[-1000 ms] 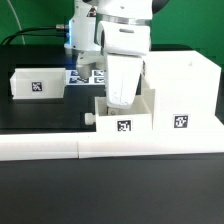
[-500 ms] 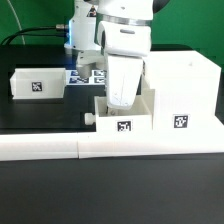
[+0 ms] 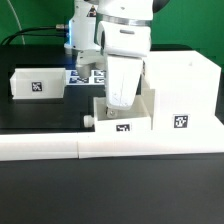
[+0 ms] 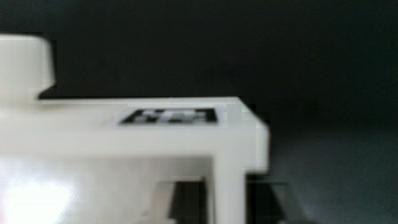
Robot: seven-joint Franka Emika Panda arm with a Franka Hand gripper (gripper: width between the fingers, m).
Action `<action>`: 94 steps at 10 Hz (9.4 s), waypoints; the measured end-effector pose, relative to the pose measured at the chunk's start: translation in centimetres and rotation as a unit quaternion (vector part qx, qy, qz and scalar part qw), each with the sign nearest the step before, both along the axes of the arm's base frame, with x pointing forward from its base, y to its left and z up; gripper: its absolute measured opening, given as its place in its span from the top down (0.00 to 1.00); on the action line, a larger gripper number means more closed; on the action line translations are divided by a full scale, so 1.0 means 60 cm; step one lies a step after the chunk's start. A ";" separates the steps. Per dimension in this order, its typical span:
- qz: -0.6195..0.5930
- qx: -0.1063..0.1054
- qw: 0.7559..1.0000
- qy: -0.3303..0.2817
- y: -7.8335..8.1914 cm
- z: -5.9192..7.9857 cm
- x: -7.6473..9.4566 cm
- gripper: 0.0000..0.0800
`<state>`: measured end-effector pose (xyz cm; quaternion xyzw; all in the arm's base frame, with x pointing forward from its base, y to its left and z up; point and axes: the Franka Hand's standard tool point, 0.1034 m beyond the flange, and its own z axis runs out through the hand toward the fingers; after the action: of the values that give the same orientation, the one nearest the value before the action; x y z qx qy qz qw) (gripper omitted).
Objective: Assemble drawer
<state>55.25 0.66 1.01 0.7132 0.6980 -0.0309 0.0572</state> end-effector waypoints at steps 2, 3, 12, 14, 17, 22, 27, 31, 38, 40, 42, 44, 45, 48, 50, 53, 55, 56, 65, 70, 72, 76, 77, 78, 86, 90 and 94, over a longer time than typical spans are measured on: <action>0.001 0.001 1.000 -0.001 -0.009 0.002 -0.005 0.61; -0.004 -0.001 1.000 0.000 -0.020 0.009 -0.008 0.38; 0.086 0.064 0.994 0.036 -0.096 0.001 -0.022 0.19; 0.073 0.069 0.994 0.034 -0.102 0.001 -0.022 0.19; 0.106 0.067 0.991 0.042 -0.104 -0.003 -0.027 0.19; 0.168 0.046 0.984 0.049 -0.100 -0.006 -0.029 0.19; 0.225 0.042 0.970 0.083 -0.101 -0.006 -0.035 0.19; 0.223 0.042 0.970 0.083 -0.102 -0.006 -0.035 0.65; 0.193 0.042 0.978 0.071 -0.102 -0.005 -0.031 0.94; 0.111 0.042 0.991 0.061 -0.092 -0.005 -0.029 0.94; 0.045 0.044 0.997 0.051 -0.066 -0.006 -0.030 0.94; 0.046 0.045 0.997 0.049 -0.063 -0.006 -0.028 0.94; 0.046 0.046 0.997 0.049 -0.063 -0.006 -0.028 0.94; 0.046 0.046 0.997 0.049 -0.063 -0.006 -0.028 0.94; 0.004 0.056 0.997 0.043 -0.057 -0.007 -0.037 0.94; -0.030 0.062 0.994 0.086 -0.034 0.009 -0.024 0.94; -0.029 0.062 0.994 0.084 -0.034 0.009 -0.023 0.94; -0.029 0.062 0.994 0.084 -0.035 0.009 -0.023 0.94; 0.031 0.069 0.992 0.100 -0.062 0.017 -0.029 0.19; 0.034 0.071 0.992 0.096 -0.073 0.010 -0.037 0.19; 0.034 0.071 0.992 0.097 -0.074 0.009 -0.037 0.19; 0.033 0.072 0.993 0.082 -0.075 0.003 -0.037 0.19; 0.033 0.072 0.993 0.082 -0.075 0.002 -0.037 0.19; 0.033 0.072 0.994 0.076 -0.074 0.002 -0.035 0.19; -0.021 0.076 0.997 0.019 -0.069 -0.010 -0.035 0.19; -0.051 0.076 0.996 0.018 -0.067 -0.010 -0.034 0.34; -0.055 0.075 0.995 0.018 -0.077 -0.011 -0.036 0.77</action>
Offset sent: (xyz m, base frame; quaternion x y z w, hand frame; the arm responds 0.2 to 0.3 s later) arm -0.0179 -0.0216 0.0191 0.0223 -0.0073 0.0074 0.9997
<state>53.12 -3.98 0.37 0.7520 0.6590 0.0058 -0.0110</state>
